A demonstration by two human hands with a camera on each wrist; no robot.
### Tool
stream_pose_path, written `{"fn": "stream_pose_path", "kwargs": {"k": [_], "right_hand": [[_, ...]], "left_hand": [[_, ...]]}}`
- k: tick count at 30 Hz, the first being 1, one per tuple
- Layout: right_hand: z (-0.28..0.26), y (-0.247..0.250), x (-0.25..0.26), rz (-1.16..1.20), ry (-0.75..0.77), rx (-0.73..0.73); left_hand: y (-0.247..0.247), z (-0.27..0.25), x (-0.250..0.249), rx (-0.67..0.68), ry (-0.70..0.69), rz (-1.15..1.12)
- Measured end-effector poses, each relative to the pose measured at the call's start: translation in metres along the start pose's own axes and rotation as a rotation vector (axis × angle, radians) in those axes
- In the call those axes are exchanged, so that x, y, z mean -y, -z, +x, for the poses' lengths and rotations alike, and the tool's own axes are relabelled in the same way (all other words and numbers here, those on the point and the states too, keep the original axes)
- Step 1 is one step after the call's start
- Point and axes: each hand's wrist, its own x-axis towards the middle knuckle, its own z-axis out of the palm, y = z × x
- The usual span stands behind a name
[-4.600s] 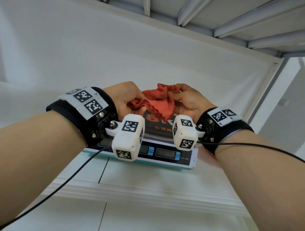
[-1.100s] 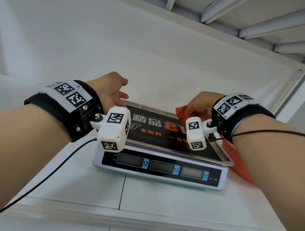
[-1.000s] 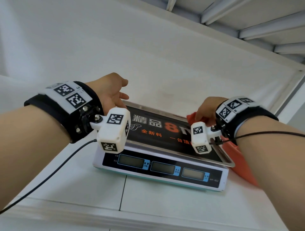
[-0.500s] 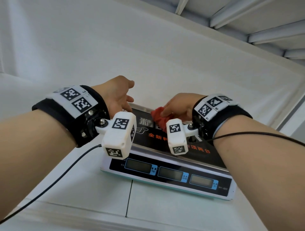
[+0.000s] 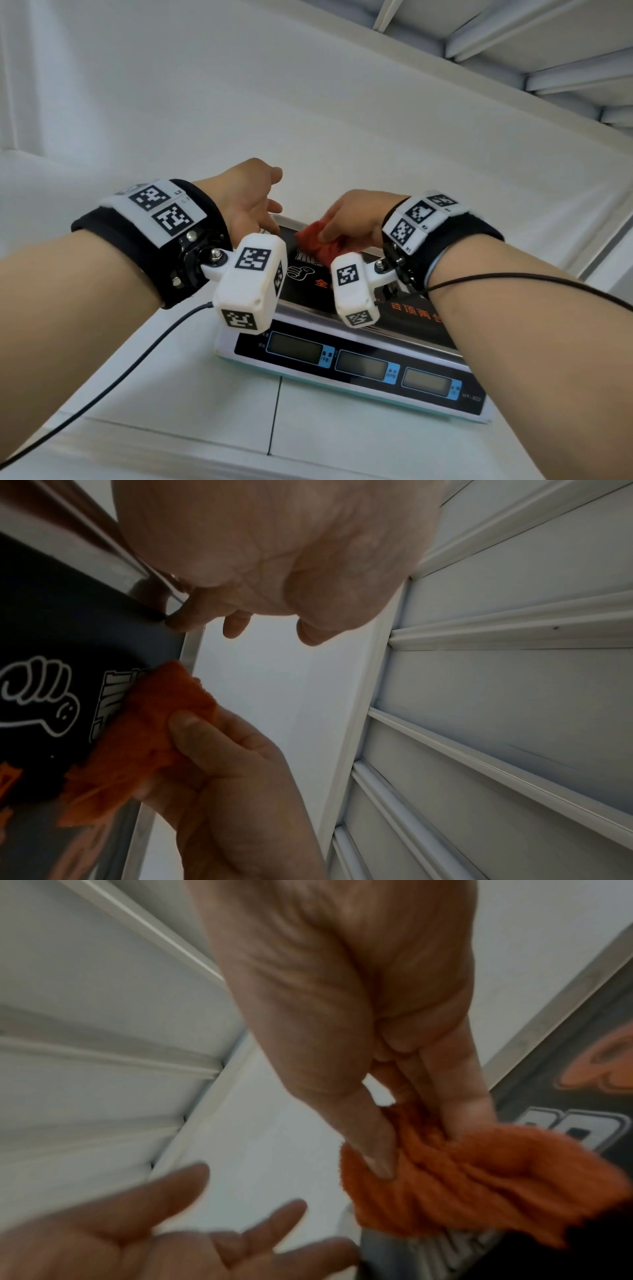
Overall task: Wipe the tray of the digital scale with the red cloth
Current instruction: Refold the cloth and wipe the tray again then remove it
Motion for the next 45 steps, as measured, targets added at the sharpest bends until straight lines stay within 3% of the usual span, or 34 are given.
{"fn": "stream_pose_path", "kwargs": {"k": [3,7,16,24,31,34,37,42,45], "right_hand": [[0.004,0.010,-0.003,0.048,-0.040,-0.030],[0.016,0.008,-0.007,0.136,-0.131,0.067],[0.029,-0.015,0.022,-0.079,0.091,-0.029],[0.029,-0.016,0.028,-0.110,0.212,0.118],[0.016,0.002,0.025,-0.075,0.173,0.256],[0.023,0.006,0.025,-0.179,0.143,0.122],[0.039,0.002,0.016,-0.105,0.106,0.005],[0.042,-0.014,0.021,-0.044,0.109,0.041],[0.044,-0.021,0.029,-0.047,0.186,0.086]], "left_hand": [[0.002,-0.002,0.001,-0.011,0.005,0.001],[0.001,-0.007,0.002,-0.033,-0.017,0.015],[0.005,-0.007,0.005,-0.028,-0.035,-0.031],[0.008,-0.002,0.007,0.012,-0.054,-0.085],[0.009,0.001,0.007,-0.017,-0.076,-0.045],[0.009,-0.001,0.008,-0.061,-0.061,-0.052],[0.011,-0.003,0.010,-0.047,-0.020,-0.034],[0.016,-0.001,0.011,-0.026,0.014,-0.043],[0.013,-0.005,0.011,-0.019,0.020,-0.038]]}}
